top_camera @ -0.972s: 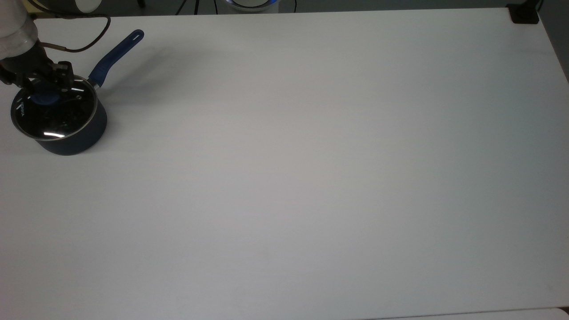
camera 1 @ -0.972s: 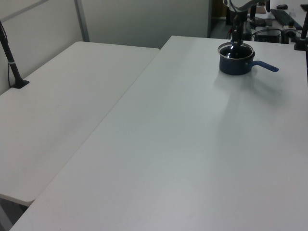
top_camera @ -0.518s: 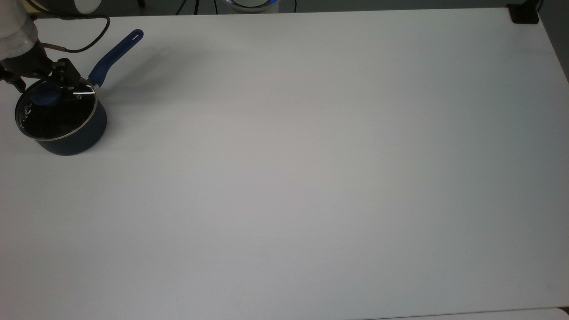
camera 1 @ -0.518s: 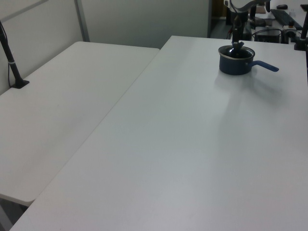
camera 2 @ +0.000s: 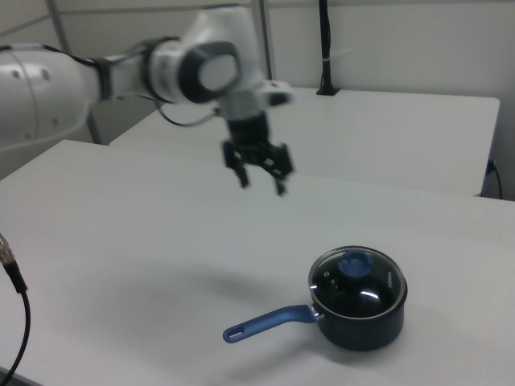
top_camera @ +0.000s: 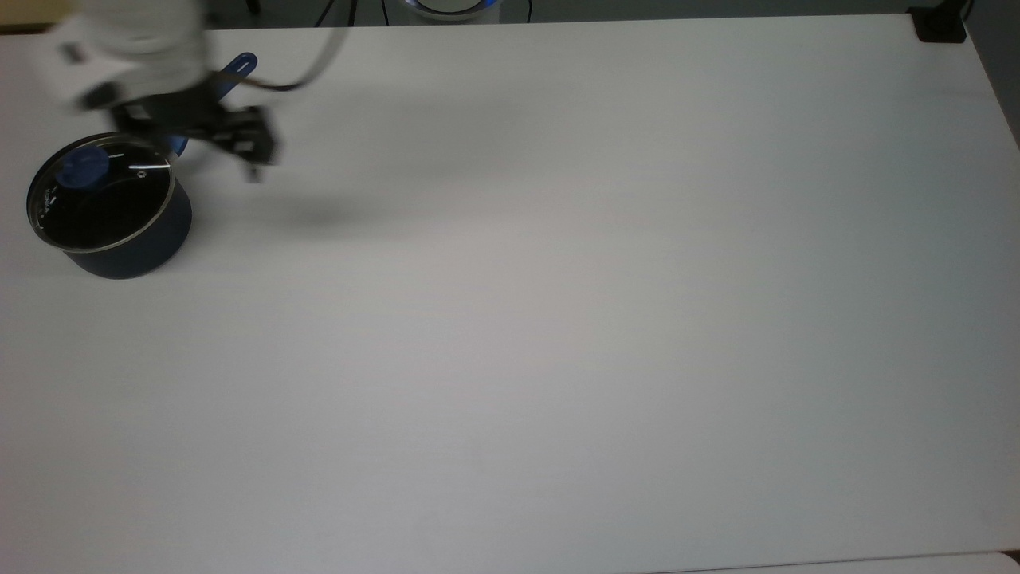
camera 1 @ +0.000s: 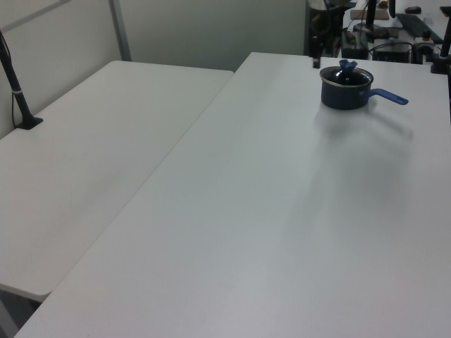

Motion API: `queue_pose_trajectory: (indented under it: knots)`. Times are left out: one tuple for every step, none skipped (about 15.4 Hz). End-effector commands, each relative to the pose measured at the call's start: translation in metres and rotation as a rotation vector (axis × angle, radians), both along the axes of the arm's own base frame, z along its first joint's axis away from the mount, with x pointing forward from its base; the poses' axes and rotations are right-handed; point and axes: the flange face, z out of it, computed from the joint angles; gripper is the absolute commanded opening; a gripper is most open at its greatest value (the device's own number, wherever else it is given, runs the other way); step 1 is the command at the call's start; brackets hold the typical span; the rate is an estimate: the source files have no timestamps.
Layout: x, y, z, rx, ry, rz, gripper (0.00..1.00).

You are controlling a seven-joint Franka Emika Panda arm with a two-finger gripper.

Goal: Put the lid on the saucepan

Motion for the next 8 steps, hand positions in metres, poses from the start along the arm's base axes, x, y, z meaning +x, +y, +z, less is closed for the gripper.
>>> queue_pose_trajectory:
  knots:
    - [-0.009,0.094,0.024,-0.014,-0.012,-0.063,1.00]
    - [-0.012,0.119,0.028,-0.011,-0.016,-0.062,1.00]
    - [-0.020,0.137,0.031,-0.009,-0.008,-0.052,1.00]
    - [-0.030,0.153,0.034,-0.006,0.002,-0.034,1.00]
    - [-0.039,0.167,0.035,0.000,0.008,-0.013,1.00]
    - [-0.048,0.174,0.039,0.004,0.007,-0.008,1.00]
    - [-0.055,0.175,0.041,0.007,0.005,-0.013,1.00]
    - [-0.057,0.176,0.043,0.010,0.004,-0.012,1.00]
